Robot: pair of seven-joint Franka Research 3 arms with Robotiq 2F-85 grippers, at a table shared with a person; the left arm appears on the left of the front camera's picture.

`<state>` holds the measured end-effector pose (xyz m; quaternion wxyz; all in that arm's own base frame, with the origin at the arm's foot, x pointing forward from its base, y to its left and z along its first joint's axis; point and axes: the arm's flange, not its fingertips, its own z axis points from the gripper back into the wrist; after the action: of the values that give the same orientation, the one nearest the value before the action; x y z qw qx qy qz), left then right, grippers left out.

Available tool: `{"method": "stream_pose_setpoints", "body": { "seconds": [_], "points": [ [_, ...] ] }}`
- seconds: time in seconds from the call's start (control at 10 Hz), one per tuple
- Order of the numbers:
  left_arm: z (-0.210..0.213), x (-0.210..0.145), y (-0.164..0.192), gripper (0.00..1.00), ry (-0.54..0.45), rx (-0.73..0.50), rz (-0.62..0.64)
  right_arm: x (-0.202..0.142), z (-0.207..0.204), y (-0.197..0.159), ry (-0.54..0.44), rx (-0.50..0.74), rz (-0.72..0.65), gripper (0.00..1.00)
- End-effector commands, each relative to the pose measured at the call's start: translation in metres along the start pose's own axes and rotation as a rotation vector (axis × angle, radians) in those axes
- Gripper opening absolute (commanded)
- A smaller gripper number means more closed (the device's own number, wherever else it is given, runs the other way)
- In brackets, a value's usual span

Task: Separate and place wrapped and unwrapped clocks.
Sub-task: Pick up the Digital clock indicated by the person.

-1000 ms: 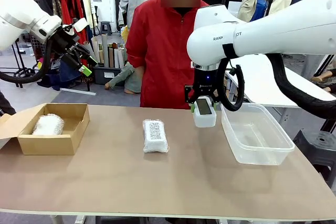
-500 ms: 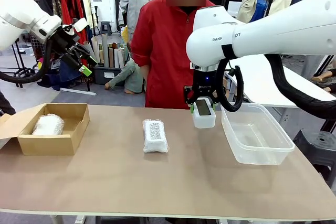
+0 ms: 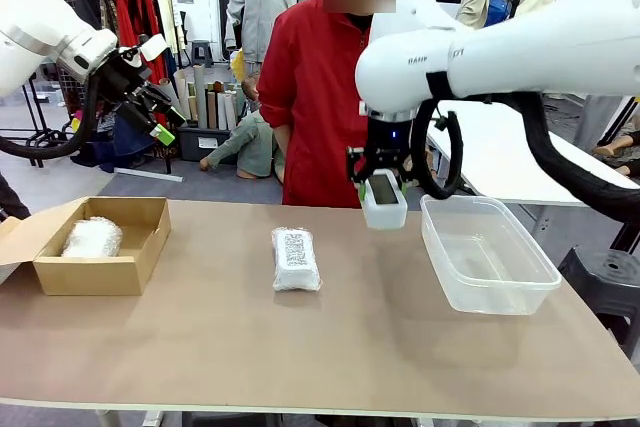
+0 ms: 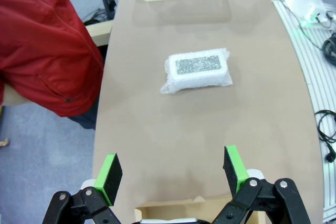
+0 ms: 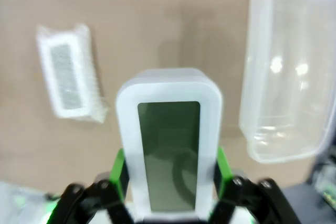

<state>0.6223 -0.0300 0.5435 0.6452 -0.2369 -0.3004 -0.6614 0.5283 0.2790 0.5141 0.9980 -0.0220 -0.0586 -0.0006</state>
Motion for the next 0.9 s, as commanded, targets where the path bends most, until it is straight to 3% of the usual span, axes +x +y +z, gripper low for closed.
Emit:
{"method": "stream_pose_setpoints", "body": {
  "seconds": [0.0,0.4,0.8],
  "points": [
    [0.002,0.0,-0.001,1.0,0.0,0.003,0.001,0.004,0.045,-0.001,-0.07,0.063,0.044,0.0],
    [0.002,0.0,-0.001,1.0,0.0,0.003,0.001,0.016,0.123,0.001,-0.181,0.08,0.067,0.0],
    [0.002,0.0,-0.001,1.0,0.0,0.003,0.001,0.017,0.151,0.0,-0.243,0.077,0.059,0.0]
  ]
}}
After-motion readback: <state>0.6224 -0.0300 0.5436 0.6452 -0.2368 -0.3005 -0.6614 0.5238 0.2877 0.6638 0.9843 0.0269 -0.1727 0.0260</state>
